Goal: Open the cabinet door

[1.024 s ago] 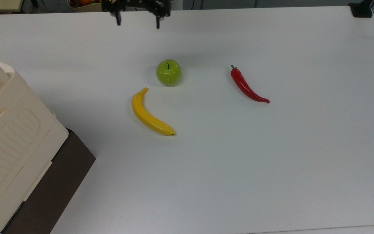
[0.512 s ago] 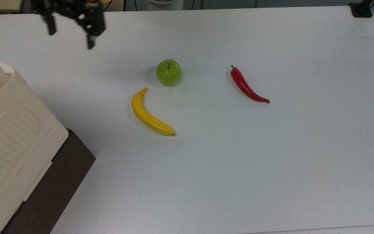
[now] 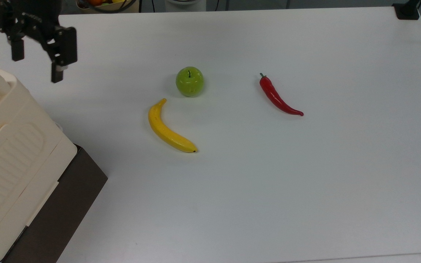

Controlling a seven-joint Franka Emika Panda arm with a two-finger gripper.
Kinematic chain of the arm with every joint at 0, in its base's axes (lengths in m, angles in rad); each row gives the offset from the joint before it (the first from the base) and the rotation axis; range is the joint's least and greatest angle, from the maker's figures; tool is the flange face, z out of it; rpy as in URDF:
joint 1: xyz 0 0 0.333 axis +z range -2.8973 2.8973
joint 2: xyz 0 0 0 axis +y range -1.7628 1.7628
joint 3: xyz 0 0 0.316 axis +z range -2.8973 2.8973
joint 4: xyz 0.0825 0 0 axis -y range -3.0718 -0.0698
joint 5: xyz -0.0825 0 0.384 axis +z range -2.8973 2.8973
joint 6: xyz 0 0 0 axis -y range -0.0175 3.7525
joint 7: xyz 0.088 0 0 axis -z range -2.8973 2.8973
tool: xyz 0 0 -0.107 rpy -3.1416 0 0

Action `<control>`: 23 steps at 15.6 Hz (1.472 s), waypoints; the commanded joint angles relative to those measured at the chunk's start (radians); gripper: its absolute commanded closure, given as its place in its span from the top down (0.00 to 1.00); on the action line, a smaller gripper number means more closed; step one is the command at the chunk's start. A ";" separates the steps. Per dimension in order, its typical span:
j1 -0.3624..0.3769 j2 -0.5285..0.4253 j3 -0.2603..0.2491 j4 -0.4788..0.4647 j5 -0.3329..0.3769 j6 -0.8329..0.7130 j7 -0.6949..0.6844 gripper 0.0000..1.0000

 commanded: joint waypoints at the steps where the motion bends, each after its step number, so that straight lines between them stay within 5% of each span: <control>1: 0.010 0.053 -0.007 0.022 -0.084 0.107 0.129 1.00; 4: 0.019 0.081 -0.005 0.022 -0.148 0.154 0.177 0.97; 14: 0.025 0.113 0.007 0.046 -0.180 0.159 0.183 0.84; 23: 0.042 0.115 0.007 0.046 -0.191 0.161 0.183 0.59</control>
